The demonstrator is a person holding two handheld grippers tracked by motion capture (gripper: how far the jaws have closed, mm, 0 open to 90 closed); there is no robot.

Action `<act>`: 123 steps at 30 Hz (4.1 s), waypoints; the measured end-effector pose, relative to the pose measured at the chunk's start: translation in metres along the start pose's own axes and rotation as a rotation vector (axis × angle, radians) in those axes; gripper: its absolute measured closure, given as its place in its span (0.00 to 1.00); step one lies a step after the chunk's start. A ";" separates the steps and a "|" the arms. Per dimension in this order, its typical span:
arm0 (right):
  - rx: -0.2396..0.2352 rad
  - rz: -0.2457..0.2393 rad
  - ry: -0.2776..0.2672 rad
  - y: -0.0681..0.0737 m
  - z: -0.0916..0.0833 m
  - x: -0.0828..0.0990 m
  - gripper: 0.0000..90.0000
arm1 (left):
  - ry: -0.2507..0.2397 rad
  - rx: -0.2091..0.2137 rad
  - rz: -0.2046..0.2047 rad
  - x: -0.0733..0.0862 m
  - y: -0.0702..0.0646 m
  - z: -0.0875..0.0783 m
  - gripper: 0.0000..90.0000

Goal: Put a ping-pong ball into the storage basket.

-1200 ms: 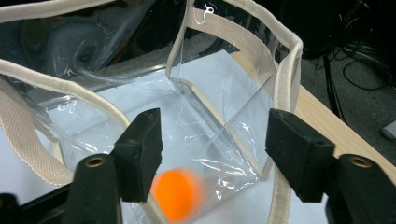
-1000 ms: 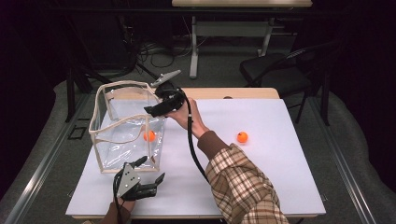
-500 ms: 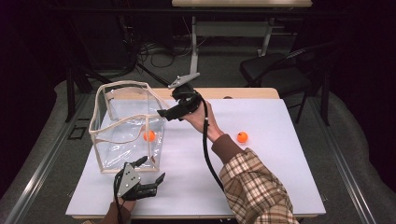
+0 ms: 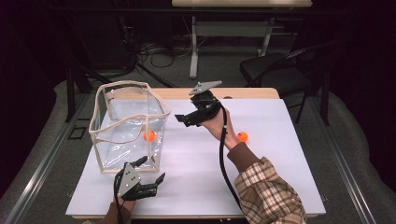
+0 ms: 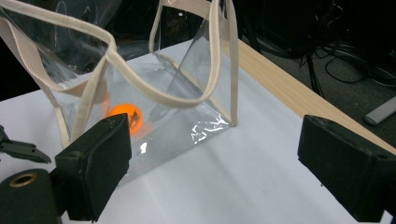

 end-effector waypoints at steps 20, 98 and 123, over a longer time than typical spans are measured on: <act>0.060 0.043 0.003 -0.009 -0.031 0.071 0.09 | 0.002 0.000 0.002 0.000 0.000 0.000 0.17; 0.209 0.132 0.094 -0.040 -0.075 0.207 0.00 | 0.008 0.010 0.011 0.000 -0.003 0.003 0.17; 0.262 0.178 0.105 -0.074 -0.077 0.206 0.00 | 0.007 0.010 0.017 0.000 -0.003 0.004 0.17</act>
Point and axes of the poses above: each handheld gripper's, and its own axes: z roughly forward along the jaws, x roughly out of its underside, y roughly to its left, the point moved 9 cm from there along z, roughly forward along the jaws, and after that the axes turned 5 degrees about y, right-handed, at the moved point
